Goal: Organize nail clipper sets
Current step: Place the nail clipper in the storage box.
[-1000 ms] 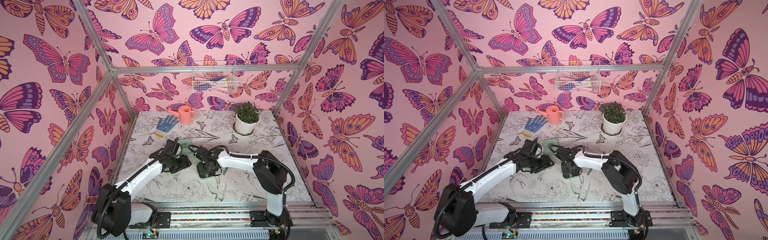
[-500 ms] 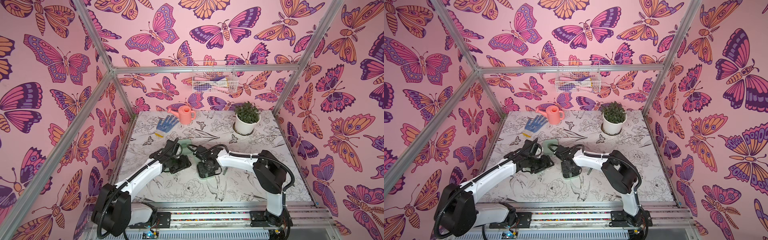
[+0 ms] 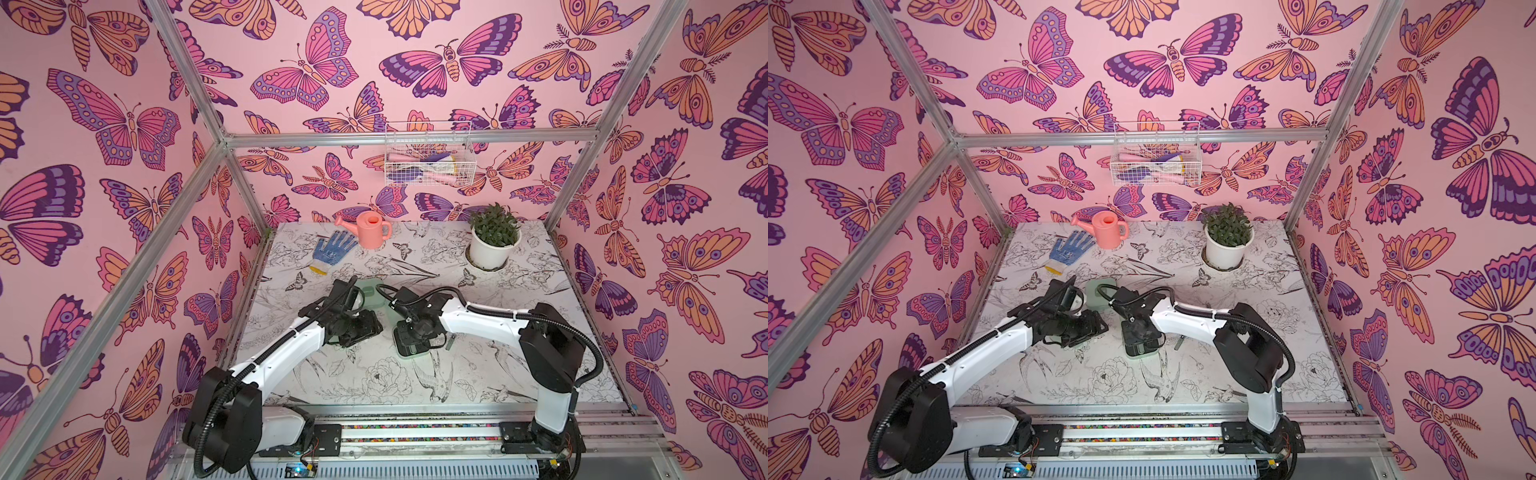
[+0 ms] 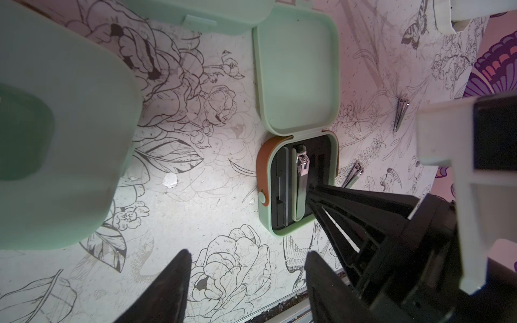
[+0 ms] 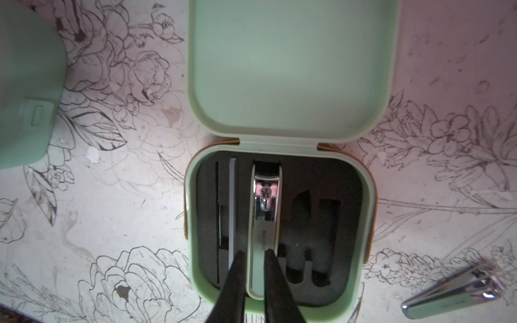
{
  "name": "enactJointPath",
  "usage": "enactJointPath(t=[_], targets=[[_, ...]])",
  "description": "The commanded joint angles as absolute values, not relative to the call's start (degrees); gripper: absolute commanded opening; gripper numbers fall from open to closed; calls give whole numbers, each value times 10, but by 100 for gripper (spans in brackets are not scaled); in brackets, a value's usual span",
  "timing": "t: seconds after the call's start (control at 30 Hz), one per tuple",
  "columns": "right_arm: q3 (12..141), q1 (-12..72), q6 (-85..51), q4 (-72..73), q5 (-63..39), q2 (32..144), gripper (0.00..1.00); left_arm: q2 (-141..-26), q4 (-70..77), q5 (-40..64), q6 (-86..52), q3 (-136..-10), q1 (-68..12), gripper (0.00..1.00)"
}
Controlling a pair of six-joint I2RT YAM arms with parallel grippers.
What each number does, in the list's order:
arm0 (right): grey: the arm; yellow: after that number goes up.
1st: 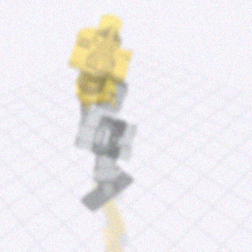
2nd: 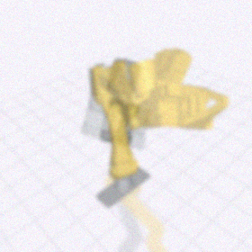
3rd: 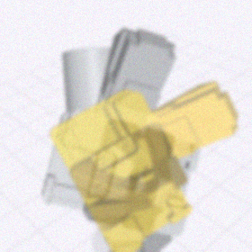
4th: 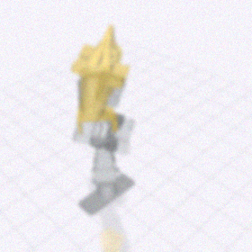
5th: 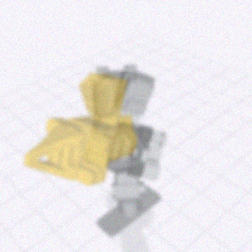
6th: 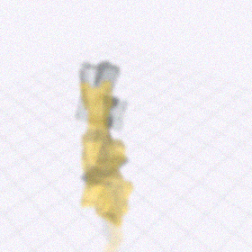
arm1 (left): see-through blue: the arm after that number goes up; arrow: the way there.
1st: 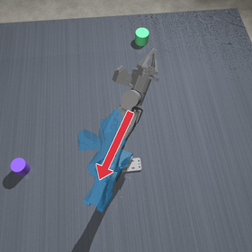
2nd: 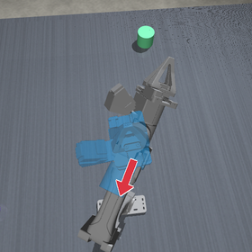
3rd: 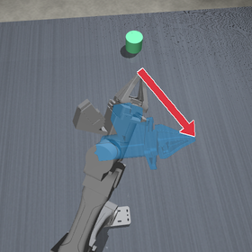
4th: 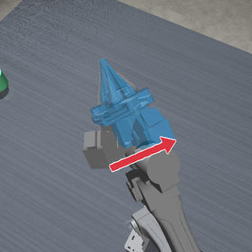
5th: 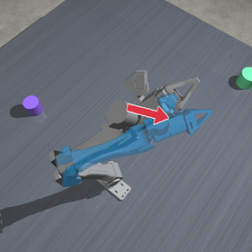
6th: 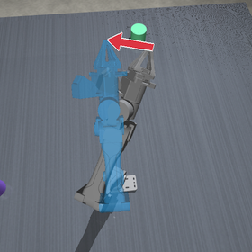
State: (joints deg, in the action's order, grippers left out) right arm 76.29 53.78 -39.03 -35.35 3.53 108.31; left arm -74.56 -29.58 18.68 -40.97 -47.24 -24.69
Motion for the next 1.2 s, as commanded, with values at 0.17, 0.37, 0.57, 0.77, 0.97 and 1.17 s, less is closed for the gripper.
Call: enactJointPath(t=[0.17, 0.37, 0.57, 0.77, 0.97, 1.17], targets=[[752, 541, -400, -352, 26, 1106, 13, -735, -291, 197, -403, -464, -243, 67], [747, 541, -403, -349, 26, 1129, 11, -735, -291, 197, -403, -464, -243, 67], [731, 547, -411, -351, 33, 1141, 10, -735, -292, 197, -404, -465, -243, 67], [718, 550, -417, -349, 33, 1151, 9, -735, -292, 199, -404, -466, -243, 67], [748, 549, -406, -379, 74, 1109, 10, -743, -292, 206, -403, -468, -247, 67], [774, 547, -428, -436, 170, 1019, 18, -750, -293, 201, -404, -474, -261, 67]])
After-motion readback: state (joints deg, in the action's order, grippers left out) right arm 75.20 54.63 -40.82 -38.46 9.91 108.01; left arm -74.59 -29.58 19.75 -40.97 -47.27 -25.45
